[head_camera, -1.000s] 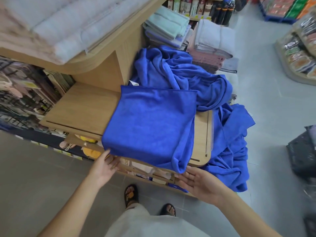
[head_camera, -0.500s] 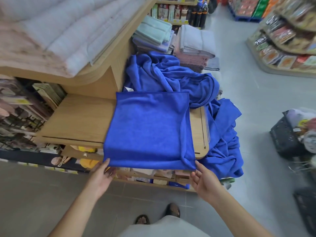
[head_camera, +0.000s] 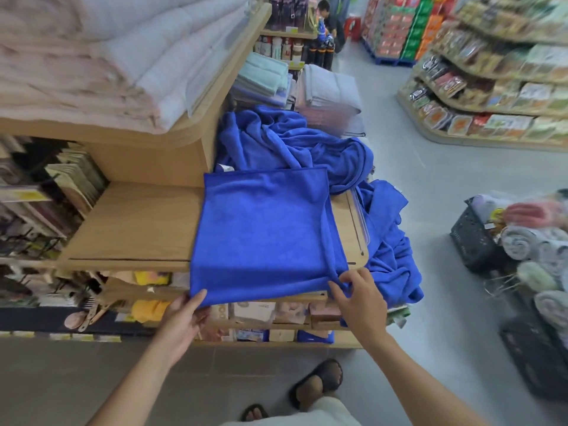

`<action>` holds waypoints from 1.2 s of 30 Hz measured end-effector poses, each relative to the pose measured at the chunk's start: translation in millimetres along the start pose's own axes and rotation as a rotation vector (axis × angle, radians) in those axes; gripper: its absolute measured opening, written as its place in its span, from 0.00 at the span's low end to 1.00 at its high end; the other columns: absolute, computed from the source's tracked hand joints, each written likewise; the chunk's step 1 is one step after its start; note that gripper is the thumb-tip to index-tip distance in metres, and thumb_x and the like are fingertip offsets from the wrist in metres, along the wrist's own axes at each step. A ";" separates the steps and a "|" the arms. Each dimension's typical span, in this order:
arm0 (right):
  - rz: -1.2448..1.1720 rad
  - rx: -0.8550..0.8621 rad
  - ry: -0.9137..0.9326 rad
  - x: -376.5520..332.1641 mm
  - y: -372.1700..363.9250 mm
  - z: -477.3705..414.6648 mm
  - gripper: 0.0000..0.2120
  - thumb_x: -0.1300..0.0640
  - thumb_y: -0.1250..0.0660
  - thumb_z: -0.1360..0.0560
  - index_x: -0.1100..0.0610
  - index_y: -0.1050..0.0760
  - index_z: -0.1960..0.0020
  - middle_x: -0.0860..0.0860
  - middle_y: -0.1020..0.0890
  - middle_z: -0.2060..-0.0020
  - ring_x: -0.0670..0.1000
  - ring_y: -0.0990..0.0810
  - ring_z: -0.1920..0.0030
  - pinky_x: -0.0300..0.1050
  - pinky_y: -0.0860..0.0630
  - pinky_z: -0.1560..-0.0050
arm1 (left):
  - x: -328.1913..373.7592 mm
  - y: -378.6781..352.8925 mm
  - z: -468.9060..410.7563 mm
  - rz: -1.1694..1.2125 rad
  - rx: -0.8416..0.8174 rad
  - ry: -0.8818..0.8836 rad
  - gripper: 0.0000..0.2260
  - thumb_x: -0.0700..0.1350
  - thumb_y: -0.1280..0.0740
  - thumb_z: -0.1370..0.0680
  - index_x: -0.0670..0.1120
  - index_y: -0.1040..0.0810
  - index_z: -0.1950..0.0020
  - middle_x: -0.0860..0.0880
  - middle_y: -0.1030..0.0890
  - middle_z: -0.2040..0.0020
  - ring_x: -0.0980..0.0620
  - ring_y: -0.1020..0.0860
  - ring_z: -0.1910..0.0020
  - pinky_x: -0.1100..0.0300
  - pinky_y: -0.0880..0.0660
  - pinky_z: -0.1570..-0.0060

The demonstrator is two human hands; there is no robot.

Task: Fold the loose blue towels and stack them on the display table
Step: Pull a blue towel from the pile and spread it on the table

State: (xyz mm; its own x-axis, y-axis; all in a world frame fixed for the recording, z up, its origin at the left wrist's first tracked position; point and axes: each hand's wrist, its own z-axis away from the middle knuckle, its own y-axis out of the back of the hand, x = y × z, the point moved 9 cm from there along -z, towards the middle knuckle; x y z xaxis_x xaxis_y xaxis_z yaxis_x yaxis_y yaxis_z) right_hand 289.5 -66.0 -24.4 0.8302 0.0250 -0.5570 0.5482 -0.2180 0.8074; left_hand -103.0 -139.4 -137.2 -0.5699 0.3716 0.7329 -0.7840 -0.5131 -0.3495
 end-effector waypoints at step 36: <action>-0.253 -0.211 0.051 -67.8 10.2 -216.5 0.05 0.56 0.34 0.20 0.48 0.22 0.47 0.46 0.17 0.50 0.44 0.17 0.63 0.51 0.17 0.59 | 218.9 -112.9 -105.3 -1.209 0.248 -0.574 0.16 0.46 0.34 0.19 0.41 0.21 0.34 0.40 0.19 0.36 0.41 0.22 0.37 0.49 0.26 0.36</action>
State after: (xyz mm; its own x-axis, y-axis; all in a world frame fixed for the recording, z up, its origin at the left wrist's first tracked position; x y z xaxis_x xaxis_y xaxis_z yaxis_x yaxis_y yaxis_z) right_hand 260.8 141.3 63.7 0.6664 0.1026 -0.7385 0.7418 0.0075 0.6705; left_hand -165.2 81.3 1.2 0.6651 0.3436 0.6630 -0.6174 -0.2465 0.7470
